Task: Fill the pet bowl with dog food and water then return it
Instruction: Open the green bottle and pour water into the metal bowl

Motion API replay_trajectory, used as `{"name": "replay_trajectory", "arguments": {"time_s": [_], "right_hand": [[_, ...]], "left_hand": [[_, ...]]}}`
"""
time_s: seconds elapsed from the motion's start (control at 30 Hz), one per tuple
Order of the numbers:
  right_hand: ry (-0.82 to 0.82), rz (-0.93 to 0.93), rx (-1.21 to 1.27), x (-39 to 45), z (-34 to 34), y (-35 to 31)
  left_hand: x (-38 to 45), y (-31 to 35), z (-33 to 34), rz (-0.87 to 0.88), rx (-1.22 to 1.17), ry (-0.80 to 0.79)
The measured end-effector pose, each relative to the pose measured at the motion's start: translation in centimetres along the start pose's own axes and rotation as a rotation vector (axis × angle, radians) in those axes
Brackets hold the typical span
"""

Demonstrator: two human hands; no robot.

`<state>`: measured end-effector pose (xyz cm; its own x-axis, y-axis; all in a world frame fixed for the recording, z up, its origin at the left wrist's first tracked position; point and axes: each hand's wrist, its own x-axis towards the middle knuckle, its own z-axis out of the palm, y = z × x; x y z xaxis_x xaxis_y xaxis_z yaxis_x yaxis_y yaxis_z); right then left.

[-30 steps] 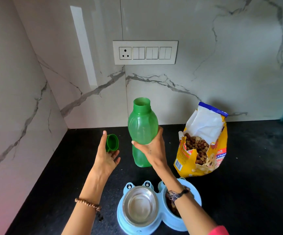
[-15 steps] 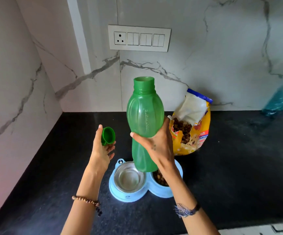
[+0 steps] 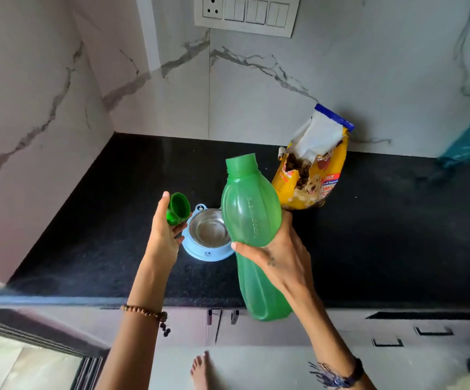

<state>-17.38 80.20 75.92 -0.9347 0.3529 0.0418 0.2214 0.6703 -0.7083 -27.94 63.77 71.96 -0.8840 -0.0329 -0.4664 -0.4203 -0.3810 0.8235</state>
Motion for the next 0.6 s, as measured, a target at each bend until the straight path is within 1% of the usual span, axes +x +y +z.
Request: {"name": "replay_trajectory", "arguments": {"time_s": [0.3,0.6], "right_hand": [[-0.123,0.06,-0.188,-2.8,0.5,2.4],[-0.212,0.116,-0.304,-3.7,1.4,3.3]], "left_hand": [[-0.5,-2.2,-1.8,0.0,0.016,0.055],[0.6,-4.0,-2.9,-0.025,0.023,0.045]]}}
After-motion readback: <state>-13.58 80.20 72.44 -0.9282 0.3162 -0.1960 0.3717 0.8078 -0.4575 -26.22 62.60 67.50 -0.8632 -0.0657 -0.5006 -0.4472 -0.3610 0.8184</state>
